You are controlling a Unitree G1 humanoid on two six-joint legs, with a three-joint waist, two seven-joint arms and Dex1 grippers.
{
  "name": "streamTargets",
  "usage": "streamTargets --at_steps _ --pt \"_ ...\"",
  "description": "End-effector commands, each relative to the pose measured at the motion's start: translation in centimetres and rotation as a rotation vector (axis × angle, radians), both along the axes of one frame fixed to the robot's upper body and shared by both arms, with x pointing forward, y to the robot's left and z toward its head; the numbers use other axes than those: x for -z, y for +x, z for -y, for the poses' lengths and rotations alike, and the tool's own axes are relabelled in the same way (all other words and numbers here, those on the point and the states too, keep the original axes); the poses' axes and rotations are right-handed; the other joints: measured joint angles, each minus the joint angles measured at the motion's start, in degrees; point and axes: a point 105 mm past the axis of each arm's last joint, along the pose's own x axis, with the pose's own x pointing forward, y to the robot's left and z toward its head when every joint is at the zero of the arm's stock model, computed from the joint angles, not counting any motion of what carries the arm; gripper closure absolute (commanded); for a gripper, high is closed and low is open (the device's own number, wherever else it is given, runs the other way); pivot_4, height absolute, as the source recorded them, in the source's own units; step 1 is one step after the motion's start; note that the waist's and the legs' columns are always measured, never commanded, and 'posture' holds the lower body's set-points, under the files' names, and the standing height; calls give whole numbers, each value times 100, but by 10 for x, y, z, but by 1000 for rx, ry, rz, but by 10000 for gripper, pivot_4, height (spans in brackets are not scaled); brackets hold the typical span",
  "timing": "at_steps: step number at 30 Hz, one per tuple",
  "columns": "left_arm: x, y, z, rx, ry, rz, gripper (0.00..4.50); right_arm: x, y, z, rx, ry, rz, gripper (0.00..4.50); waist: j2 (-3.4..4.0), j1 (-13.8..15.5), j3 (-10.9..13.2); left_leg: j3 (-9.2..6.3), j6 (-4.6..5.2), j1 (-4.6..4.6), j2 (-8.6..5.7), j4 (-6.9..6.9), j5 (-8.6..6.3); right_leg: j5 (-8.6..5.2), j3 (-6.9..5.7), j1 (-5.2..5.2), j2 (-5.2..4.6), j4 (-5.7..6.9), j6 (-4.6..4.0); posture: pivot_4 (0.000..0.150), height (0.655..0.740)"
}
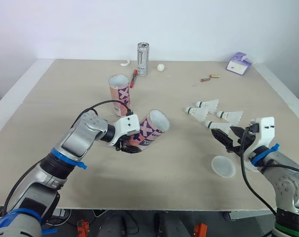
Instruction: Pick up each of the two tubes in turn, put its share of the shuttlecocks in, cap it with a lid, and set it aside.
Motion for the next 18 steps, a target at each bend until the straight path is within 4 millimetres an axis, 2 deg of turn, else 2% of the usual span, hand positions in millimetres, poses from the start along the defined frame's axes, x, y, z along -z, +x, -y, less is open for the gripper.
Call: streamTargets --at_steps 1,13,17,18 --pt "-2 -2 -2 6 8 6 15069 -10 8 2 8 3 40 932 0 0 0 0 0 0 0 0 0 0 0 0 0 0 0 1500 7400" --pt "-3 -3 2 15 -2 15 15069 7 24 -5 -17 37 -31 932 0 -7 0 0 1 -1 -1 0 0 1 2 -1 -1 0 1 1500 7400" --pt "-3 -3 2 17 1 16 15069 9 32 0 -2 27 -34 932 0 -47 0 -1 1 -1 -1 0 0 1 2 0 -1 0 1 1500 7400" --pt "-3 -4 2 17 1 16 15069 10 34 1 4 24 -35 3116 0 -48 0 -2 1 -2 -1 0 0 0 1 0 -1 0 1 1500 7400"
